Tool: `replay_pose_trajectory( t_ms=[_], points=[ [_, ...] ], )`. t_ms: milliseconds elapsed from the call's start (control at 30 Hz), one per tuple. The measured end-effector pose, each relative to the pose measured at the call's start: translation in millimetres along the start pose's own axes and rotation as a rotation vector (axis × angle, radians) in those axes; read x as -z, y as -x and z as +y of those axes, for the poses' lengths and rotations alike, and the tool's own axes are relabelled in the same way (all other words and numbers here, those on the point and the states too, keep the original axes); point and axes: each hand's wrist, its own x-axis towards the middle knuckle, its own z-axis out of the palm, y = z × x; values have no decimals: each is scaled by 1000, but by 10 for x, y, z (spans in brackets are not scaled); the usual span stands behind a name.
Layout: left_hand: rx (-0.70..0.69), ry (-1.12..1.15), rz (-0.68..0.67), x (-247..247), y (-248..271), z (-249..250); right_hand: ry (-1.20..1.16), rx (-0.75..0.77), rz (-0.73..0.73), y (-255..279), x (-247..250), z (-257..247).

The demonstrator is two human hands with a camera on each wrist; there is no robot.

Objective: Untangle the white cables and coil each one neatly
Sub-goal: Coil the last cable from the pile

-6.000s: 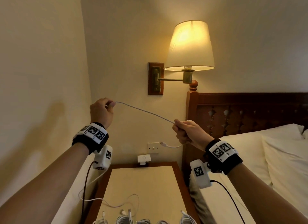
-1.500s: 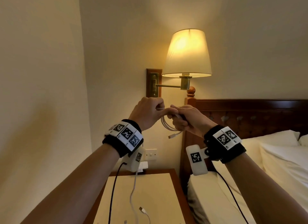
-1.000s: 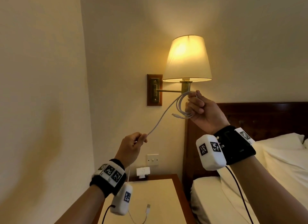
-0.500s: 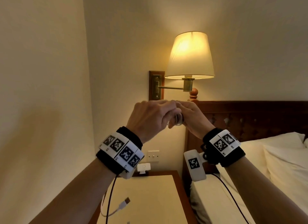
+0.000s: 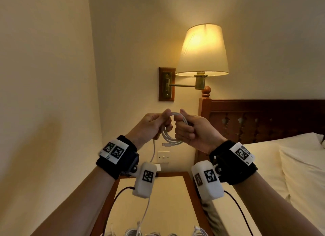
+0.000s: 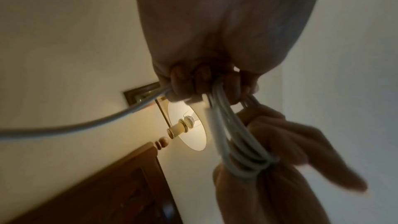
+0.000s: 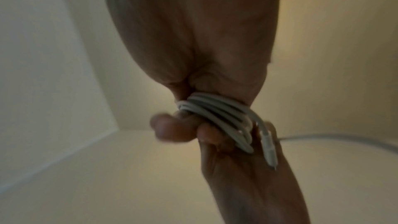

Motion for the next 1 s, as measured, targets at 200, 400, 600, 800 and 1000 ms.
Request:
replay_pose_trajectory(
  t_ms=[200, 400, 600, 800, 1000],
  points=[
    [43, 246, 139, -66, -3, -69, -273, 43, -27, 59, -169, 166],
    [-112, -3, 182, -48, 66, -182, -174, 32, -23, 70, -39, 116],
    [-99, -135, 193, 206, 168, -756, -199, 82, 69, 124, 107, -60],
    [-103, -622, 190, 175, 400, -1259, 23, 129, 206, 78, 205, -69],
    [-427, -1045, -95, -261, 470, -448, 673, 149, 266, -79, 146, 301]
  ],
)
